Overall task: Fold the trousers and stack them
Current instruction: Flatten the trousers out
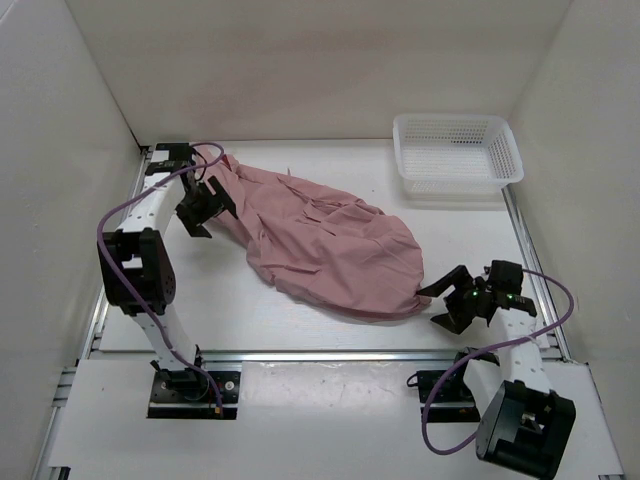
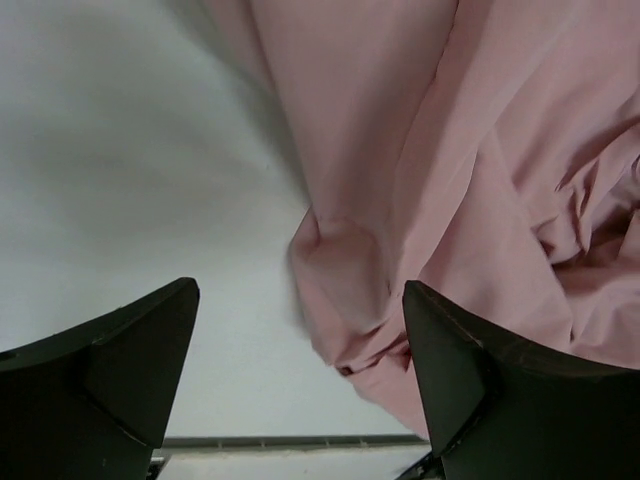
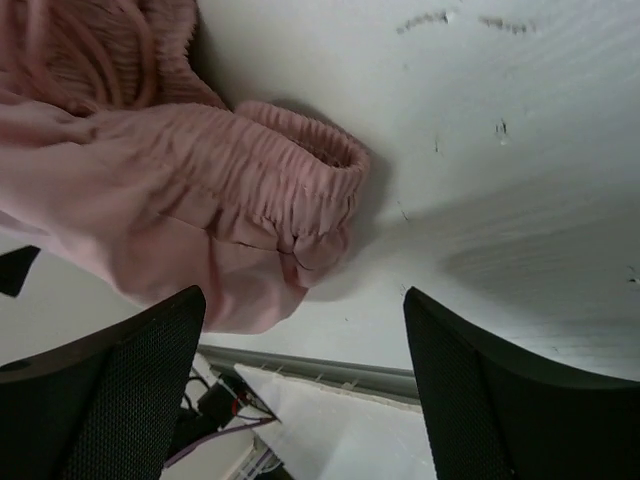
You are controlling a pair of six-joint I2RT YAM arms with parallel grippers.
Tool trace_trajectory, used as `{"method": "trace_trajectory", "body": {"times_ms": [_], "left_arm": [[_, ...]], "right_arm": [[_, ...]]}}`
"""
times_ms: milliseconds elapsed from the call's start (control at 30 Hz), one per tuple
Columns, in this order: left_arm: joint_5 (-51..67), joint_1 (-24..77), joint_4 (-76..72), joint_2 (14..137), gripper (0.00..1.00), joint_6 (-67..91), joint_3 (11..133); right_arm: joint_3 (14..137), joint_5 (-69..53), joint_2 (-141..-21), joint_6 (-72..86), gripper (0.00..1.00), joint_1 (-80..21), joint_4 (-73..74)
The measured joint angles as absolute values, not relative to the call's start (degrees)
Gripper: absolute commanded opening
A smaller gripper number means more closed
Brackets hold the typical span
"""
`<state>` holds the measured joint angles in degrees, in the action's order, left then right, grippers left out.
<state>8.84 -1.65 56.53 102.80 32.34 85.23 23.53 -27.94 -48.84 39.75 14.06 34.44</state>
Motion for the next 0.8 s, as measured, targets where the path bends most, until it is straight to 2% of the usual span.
{"method": "trace_trajectory", "body": {"times_ms": [167, 267, 300, 367, 400, 433, 467, 500, 567, 600, 700, 800], "left_arm": [[8.9, -1.8, 55.4, 108.5, 0.98, 31.9, 89.7], [9.3, -1.8, 55.1, 112.2, 0.95, 31.9, 92.0], [9.5, -1.8, 55.1, 113.4, 0.92, 31.9, 92.7], [9.9, -1.8, 55.0, 115.5, 0.80, 31.9, 93.9], [10.1, -1.8, 55.2, 116.4, 0.72, 31.7, 94.7], [10.2, -1.8, 55.2, 117.1, 0.50, 31.5, 95.4], [10.4, -1.8, 55.2, 117.5, 0.38, 31.4, 95.8], [10.5, -1.8, 55.3, 117.8, 0.28, 31.1, 96.3], [11.0, -1.8, 55.7, 117.9, 0.10, 30.9, 97.5], [11.2, -1.8, 56.1, 117.9, 0.10, 30.8, 98.6], [11.7, -2.0, 58.0, 118.2, 0.10, 30.4, 103.3], [12.1, -2.3, 60.1, 118.8, 0.10, 30.2, 109.7]], "right_arm": [[22.4, -30.3, -51.1, 39.7, 0.88, 14.7, 32.2], [22.4, -30.9, -55.2, 39.4, 0.80, 14.7, 29.1], [22.4, -31.1, -56.8, 39.3, 0.71, 14.7, 28.0], [22.4, -31.7, -59.6, 39.1, 0.63, 14.7, 25.2], [22.4, -32.1, -60.9, 39.5, 0.53, 14.7, 23.4], [22.4, -32.5, -62.4, 39.9, 0.46, 14.6, 21.5], [22.4, -32.9, -63.9, 40.4, 0.36, 14.3, 19.4], [22.4, -32.8, -65.3, 40.7, 0.21, 13.8, 17.7], [22.5, -32.5, -67.7, 41.3, 0.09, 12.4, 14.8], [23.2, -32.0, -68.8, 41.8, 0.00, 11.5, 14.3], [27.6, -30.7, -70.5, 41.5, 0.00, 10.3, 14.9], [38.1, -28.0, -71.9, 40.6, 0.00, 10.1, 18.1]]}}
